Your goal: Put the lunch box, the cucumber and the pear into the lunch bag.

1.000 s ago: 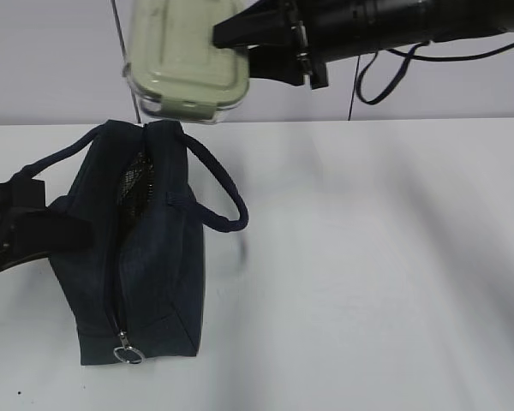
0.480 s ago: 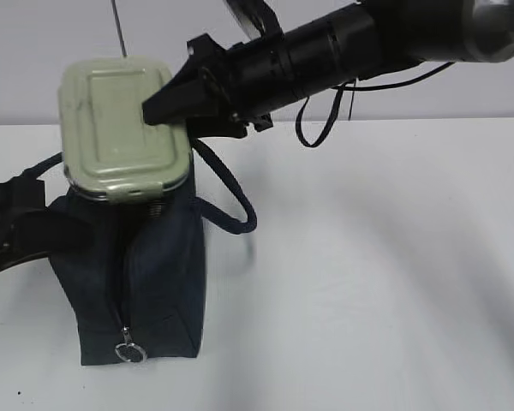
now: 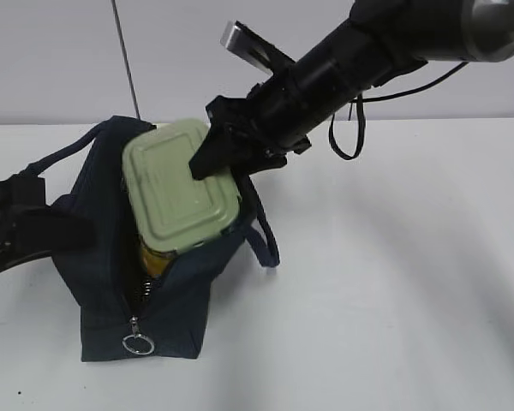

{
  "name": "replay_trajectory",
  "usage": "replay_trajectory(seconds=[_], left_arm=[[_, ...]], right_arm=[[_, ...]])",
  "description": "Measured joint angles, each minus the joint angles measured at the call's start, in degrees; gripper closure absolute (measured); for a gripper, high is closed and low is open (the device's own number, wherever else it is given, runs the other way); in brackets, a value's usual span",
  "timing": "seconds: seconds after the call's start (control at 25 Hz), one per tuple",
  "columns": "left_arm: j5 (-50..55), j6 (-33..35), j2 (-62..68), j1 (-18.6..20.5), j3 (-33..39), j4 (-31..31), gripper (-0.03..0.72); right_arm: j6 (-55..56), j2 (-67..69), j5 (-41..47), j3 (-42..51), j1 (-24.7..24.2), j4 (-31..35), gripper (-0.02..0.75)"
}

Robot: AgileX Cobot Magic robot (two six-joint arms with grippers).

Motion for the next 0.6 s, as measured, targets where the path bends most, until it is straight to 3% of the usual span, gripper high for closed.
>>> replay_trajectory(seconds=[0.16, 0.6], left_arm=[[0.5, 0.0, 0.0, 0.0, 0.0, -0.2, 0.707], [0.5, 0.0, 0.0, 0.0, 0.0, -0.7, 0.707]], right_arm=[[4.3, 0.0, 0.0, 0.0, 0.1, -4.8, 0.370], [5.6, 4.1, -4.5, -0.3, 5.2, -0.8, 0.341]])
